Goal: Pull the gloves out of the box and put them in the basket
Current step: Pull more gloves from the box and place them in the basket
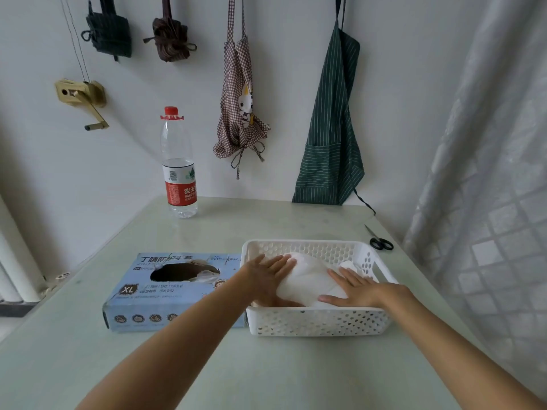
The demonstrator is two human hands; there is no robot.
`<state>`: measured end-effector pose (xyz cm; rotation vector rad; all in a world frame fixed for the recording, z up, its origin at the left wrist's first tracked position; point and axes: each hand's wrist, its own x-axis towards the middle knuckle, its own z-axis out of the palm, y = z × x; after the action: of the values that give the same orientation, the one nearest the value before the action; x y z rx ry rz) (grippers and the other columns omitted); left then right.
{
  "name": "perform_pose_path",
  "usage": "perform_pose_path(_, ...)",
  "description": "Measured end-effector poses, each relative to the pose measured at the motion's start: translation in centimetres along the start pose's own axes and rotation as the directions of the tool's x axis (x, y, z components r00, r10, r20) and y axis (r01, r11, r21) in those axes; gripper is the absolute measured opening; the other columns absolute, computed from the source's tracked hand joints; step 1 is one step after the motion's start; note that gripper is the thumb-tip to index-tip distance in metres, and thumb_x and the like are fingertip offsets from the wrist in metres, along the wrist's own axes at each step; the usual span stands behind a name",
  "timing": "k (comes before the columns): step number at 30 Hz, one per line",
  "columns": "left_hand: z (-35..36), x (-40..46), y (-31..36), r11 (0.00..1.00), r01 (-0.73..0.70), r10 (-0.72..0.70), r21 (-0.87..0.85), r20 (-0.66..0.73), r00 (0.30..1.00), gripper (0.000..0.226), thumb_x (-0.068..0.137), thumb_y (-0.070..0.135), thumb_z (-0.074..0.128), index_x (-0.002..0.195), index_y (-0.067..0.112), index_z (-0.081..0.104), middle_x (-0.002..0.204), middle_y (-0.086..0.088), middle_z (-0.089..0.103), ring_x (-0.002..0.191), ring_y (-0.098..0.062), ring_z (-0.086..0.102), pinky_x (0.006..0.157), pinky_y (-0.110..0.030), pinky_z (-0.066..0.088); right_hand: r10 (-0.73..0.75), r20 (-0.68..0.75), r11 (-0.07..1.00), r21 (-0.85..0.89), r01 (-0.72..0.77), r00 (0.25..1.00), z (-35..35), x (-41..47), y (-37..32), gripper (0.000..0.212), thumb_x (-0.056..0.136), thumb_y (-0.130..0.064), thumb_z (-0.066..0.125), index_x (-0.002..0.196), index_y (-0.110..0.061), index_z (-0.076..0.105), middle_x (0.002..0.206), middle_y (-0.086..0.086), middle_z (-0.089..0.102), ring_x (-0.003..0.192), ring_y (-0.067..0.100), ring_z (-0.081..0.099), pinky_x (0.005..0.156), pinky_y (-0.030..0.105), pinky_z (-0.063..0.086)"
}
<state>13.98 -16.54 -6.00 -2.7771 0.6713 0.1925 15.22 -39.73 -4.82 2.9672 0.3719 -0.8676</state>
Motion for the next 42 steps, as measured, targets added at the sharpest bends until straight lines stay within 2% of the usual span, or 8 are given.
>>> perform_pose_path(7,-2.8,-2.1,-0.4,0.953,0.033,-0.049,-0.301,-0.046,0.998,0.103,0.079,0.080,0.031,0.150,0.018,-0.011,0.158,-0.001,-0.014,0.146,-0.019,-0.011,0.118,-0.044,-0.006,-0.067,-0.326,0.984,0.135,0.117,0.943,-1.2,-1.6,0.3,0.090,0.083,-0.062,0.056,0.152,-0.029,0.009,0.159,-0.007,-0.006,0.147,0.017,-0.005,0.119,0.038,0.008)
perform_pose_path(10,-2.9,-6.0,-4.1,0.931,0.093,-0.140,-0.352,-0.110,0.984,0.094,0.078,0.077,0.023,0.151,0.024,-0.004,0.158,0.000,-0.013,0.145,-0.018,-0.012,0.117,-0.042,-0.007,-0.099,-0.575,0.969,0.130,0.210,0.812,-2.6,-2.7,-1.2,0.055,0.090,-0.040,0.060,0.140,-0.026,0.040,0.150,-0.004,0.029,0.142,0.015,0.019,0.111,0.030,0.024)
perform_pose_path(13,-0.7,-11.1,-9.6,0.904,0.267,-0.283,-0.334,0.000,0.959,0.123,0.048,0.093,0.004,0.150,0.026,-0.006,0.157,0.000,-0.016,0.145,-0.018,-0.013,0.116,-0.042,-0.006,-0.215,-0.711,0.919,0.085,0.385,0.669,-4.1,-3.8,-5.9,0.033,0.094,-0.029,0.056,0.127,-0.027,0.053,0.126,-0.014,0.048,0.123,0.006,0.037,0.099,0.024,0.033)
perform_pose_path(18,2.9,-16.3,-14.0,0.770,0.499,-0.463,-0.397,0.190,0.866,0.151,0.026,0.103,0.005,0.151,0.020,-0.011,0.158,-0.002,-0.012,0.146,-0.020,-0.009,0.117,-0.045,-0.003,-0.504,-0.539,0.815,-0.037,0.578,0.675,-5.4,-2.5,-17.7,0.020,0.093,-0.031,0.057,0.111,-0.031,0.067,0.097,-0.012,0.063,0.090,0.008,0.057,0.078,0.028,0.046)
perform_pose_path(25,6.2,-16.5,-14.0,0.678,0.523,-0.501,-0.516,0.196,0.843,0.138,0.039,0.101,0.024,0.151,0.027,-0.008,0.158,0.007,-0.013,0.146,-0.018,-0.009,0.117,-0.049,-0.006,-0.556,-0.209,0.800,-0.398,0.449,0.805,-5.6,2.3,-25.0,0.024,0.086,-0.031,0.066,0.109,-0.024,0.071,0.106,-0.005,0.068,0.091,0.017,0.059,0.068,0.026,0.039)
perform_pose_path(29,5.8,-16.3,-14.1,0.670,0.534,-0.505,-0.515,0.211,0.837,0.124,0.057,0.091,0.039,0.151,0.025,-0.007,0.159,0.006,-0.011,0.146,-0.021,-0.009,0.117,-0.049,-0.006,-0.545,-0.372,0.835,-0.167,0.524,0.751,-7.3,2.1,-25.1,0.020,0.085,-0.036,0.066,0.100,-0.024,0.074,0.072,-0.015,0.054,0.068,0.005,0.049,0.056,0.021,0.035)
perform_pose_path(38,5.6,-16.6,-13.9,0.657,0.533,-0.499,-0.533,0.221,0.838,0.120,0.064,0.086,0.044,0.151,0.023,-0.009,0.159,0.005,-0.011,0.147,-0.023,-0.005,0.118,-0.049,-0.004,-0.470,-0.445,0.840,0.039,0.541,0.762,-8.4,1.8,-24.1,0.012,0.071,-0.031,0.082,0.072,-0.021,0.074,0.067,-0.007,0.063,0.062,0.005,0.053,0.058,0.021,0.038)
perform_pose_path(42,5.7,-16.5,-14.0,0.656,0.533,-0.504,-0.535,0.215,0.836,0.120,0.063,0.087,0.044,0.151,0.024,-0.008,0.159,0.005,-0.010,0.147,-0.023,-0.005,0.118,-0.049,-0.004,-0.500,-0.326,0.830,0.085,0.552,0.802,-9.1,1.4,-24.0,0.019,0.085,-0.027,0.070,0.099,-0.015,0.075,0.092,-0.005,0.071,0.078,0.002,0.059,0.075,0.021,0.044)
